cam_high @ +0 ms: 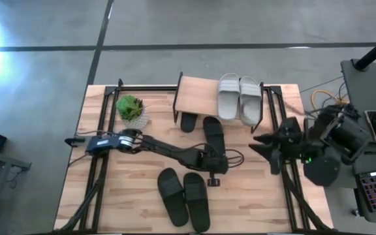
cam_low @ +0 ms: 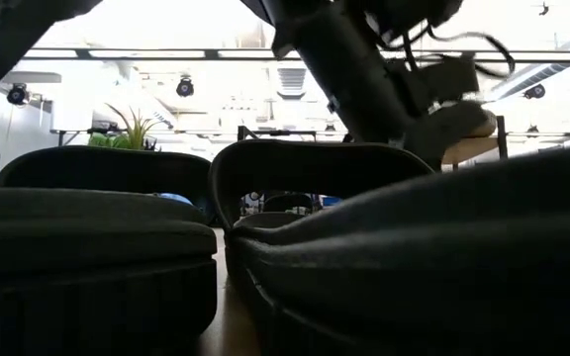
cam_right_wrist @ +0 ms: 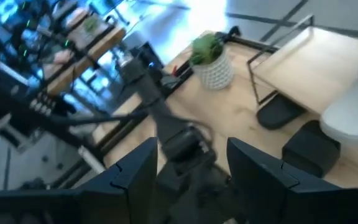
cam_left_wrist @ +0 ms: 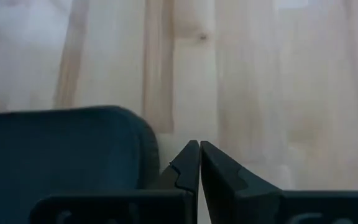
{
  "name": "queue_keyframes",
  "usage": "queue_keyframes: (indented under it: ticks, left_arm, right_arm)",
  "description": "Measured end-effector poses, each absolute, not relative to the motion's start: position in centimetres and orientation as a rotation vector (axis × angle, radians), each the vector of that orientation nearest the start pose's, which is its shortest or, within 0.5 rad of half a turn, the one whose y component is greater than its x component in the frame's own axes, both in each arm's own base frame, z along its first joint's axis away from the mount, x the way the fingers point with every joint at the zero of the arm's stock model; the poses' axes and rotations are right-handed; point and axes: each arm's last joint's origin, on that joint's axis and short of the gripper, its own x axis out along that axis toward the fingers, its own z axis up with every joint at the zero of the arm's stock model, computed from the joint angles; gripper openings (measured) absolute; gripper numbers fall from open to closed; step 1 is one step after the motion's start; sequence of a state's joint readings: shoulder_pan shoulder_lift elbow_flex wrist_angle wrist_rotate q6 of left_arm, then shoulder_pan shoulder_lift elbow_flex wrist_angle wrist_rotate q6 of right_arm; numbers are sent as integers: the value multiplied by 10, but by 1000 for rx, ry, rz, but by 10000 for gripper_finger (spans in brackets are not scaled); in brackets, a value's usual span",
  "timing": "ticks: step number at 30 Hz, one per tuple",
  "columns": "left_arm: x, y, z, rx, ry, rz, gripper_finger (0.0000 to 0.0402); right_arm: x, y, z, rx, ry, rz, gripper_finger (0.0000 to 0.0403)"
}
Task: Pick and place slides into the shelf
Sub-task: Adjust the black slipper under the shelf, then adjust the shelf
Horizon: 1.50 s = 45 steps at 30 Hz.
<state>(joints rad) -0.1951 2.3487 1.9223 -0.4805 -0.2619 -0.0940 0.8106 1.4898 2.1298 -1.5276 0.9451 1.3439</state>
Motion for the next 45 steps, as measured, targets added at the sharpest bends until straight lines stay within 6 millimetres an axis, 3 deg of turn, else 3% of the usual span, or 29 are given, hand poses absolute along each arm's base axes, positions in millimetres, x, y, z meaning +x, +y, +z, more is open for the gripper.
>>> queue_keyframes:
  ticks: [5,10,19,23,25,28,34,39,45]
  left_arm:
    - [514,-78,166,99,870,130,0]
    - [517,-50,155,114,917,162,0]
    - [511,31,148,131,1009,360,0]
    - [503,49,147,93,1066,429,0]
    - [500,48,150,94,1083,430,0]
    - [497,30,161,146,1084,434,0]
    - [489,-22,222,188,904,400,0]
    - [482,-49,249,194,824,356,0]
    - [447,-78,277,138,894,352,0]
  right_arm:
    - [161,135,496,651,361,-459,185]
    - [160,135,495,659,362,-457,185]
    - [161,140,488,665,373,-463,185]
    - [161,144,484,676,379,-467,185]
    - [161,145,482,683,381,-467,185]
    - [160,147,481,690,383,-464,185]
    - [157,147,482,684,363,-462,185]
    - [153,145,485,664,336,-460,185]
    - [151,146,485,666,320,-457,185]
